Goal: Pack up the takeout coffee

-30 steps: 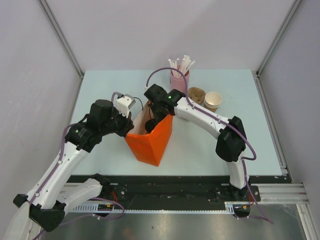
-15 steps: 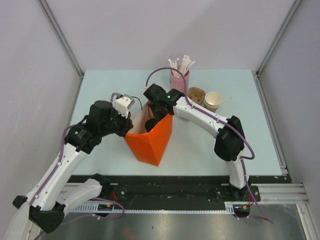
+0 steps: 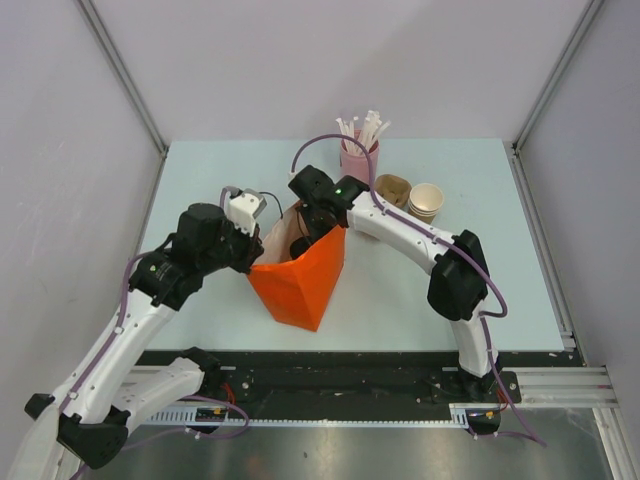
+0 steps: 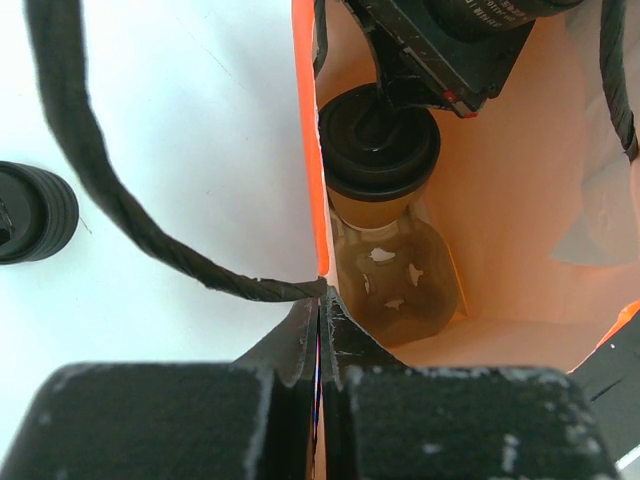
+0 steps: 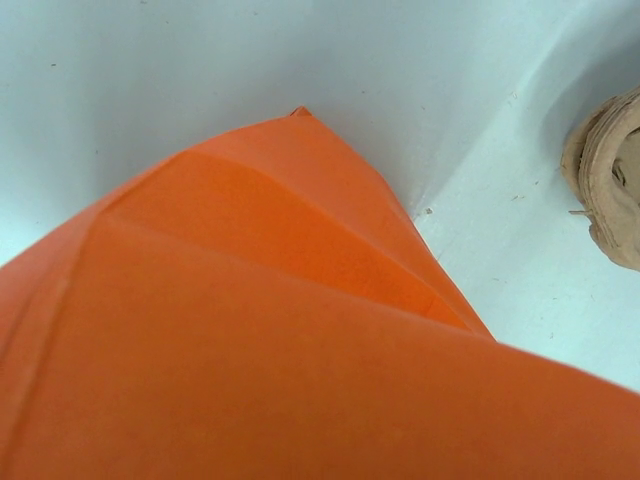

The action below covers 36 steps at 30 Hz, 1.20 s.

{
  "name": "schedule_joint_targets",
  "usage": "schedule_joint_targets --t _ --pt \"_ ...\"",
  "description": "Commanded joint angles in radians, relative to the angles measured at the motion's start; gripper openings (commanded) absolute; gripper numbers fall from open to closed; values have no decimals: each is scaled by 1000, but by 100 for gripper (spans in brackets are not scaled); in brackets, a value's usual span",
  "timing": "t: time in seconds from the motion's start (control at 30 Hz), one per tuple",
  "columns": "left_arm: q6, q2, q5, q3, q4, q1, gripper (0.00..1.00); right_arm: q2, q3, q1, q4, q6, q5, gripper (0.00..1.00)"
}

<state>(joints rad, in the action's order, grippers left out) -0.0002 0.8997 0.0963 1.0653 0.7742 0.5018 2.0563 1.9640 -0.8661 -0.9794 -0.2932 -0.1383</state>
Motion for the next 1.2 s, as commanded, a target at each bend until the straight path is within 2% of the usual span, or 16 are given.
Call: schedule_joint_targets --t 0.0,0.83,1.03,1.17 --pt "-27 -12 -32 -19 4 3 0 56 -19 4 -16 15 45 0" --pt "-17 -8 -46 -19 4 4 0 71 -22 -4 -18 22 32 0" --pt "-8 -12 -46 -22 5 4 0 61 -17 -5 -15 17 19 18" --pt "-3 -16 -43 -21 4 3 0 56 -5 -5 -8 14 20 26"
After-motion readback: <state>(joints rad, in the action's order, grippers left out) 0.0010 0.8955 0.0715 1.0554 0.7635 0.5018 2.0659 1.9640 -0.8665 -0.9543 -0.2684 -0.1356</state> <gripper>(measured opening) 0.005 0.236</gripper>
